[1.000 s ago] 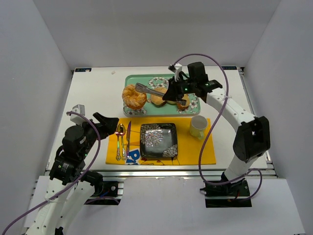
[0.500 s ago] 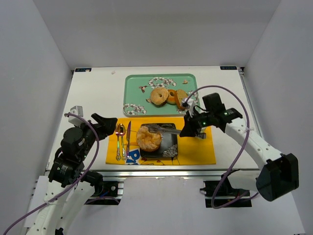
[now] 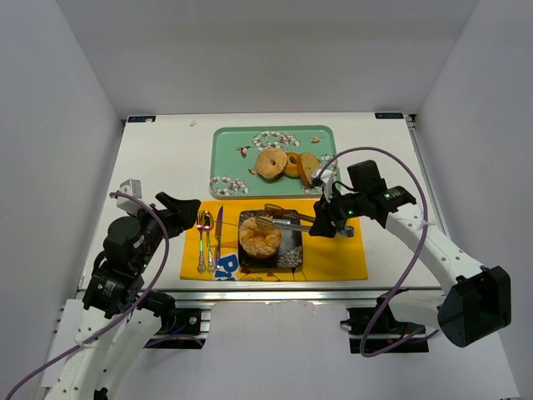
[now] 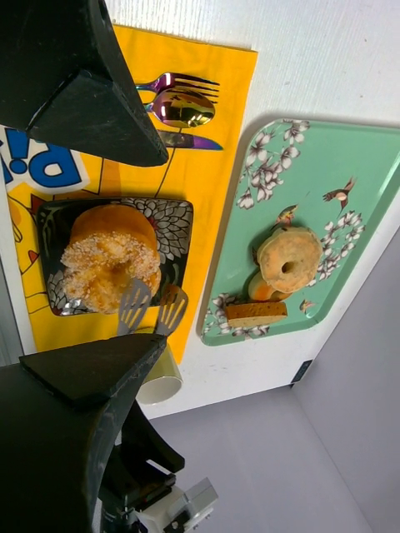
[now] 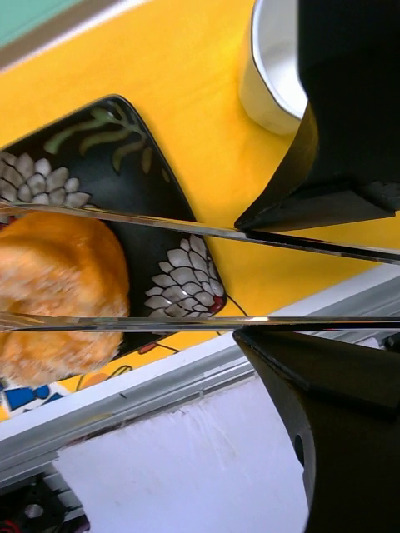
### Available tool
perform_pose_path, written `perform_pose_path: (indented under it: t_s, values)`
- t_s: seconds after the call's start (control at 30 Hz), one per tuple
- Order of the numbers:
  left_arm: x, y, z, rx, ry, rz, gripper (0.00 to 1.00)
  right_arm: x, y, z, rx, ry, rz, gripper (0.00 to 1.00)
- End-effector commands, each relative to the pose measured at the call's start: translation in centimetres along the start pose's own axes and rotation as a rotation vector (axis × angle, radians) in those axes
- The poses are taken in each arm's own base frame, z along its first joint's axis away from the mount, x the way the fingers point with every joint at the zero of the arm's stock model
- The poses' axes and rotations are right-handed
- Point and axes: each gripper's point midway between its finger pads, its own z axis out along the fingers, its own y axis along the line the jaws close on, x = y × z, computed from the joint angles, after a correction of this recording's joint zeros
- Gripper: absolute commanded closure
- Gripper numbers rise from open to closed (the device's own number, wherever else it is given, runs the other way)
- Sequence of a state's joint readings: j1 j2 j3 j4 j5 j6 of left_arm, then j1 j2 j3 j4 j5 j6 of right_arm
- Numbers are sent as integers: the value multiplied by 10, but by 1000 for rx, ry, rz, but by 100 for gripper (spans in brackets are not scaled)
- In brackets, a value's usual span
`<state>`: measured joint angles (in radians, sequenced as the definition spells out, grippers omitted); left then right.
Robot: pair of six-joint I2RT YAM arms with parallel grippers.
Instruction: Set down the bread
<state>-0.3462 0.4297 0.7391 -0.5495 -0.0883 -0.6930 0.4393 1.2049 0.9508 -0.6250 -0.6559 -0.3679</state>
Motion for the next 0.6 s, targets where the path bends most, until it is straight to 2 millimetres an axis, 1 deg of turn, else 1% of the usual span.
perform_pose_path:
  t_s: [0.0,0.07,0.1,0.13,0.2,0.23,0.27,0.3,0.33,0.37,0.4,0.43,0.47,0.5,0.53,0.57]
  values:
    - [1,3,-5,-3,-6,-3,10,-42,-3,-12,3,-106,-88,46]
    - [1,4,-8,-7,-11,-7,10,-55,-10,-16,20,-135,-89,46]
    - [1,4,-8,-8,-12,-7,10,-55,-15,-16,26,-140,-81,47]
    - [0,4,-9,-7,-13,-7,10,-65,-19,-20,36,-160,-87,47]
    - [0,4,-8,-8,-12,-5,10,-73,-31,-22,50,-178,-58,48]
    - [-1,3,-8,-7,-11,-3,10,-83,-37,-26,66,-197,-61,48]
    - [-1,3,-6,-9,-11,-2,10,-84,-51,-26,98,-199,-13,50]
    - [0,3,-5,-9,-9,0,10,-88,-61,-26,131,-206,7,51]
    - [-1,2,-5,-4,-10,1,10,-98,-74,-26,173,-230,15,52]
    - [-2,1,-4,0,-13,2,10,-101,-92,-24,223,-228,78,53]
    - [-1,1,-2,0,-7,4,10,-105,-102,-24,246,-238,102,53]
    - [-2,-1,-2,5,-9,4,10,-106,-116,-17,263,-236,137,54]
    - [-2,-1,-1,6,-10,5,10,-118,-125,-20,291,-256,155,54]
    - [-2,-2,0,6,-8,5,10,-123,-130,-20,297,-262,160,54]
    - [-2,-2,0,6,-6,7,10,-121,-141,-12,302,-247,185,54]
    - [-2,-1,0,4,-8,7,10,-131,-151,-14,334,-258,184,54]
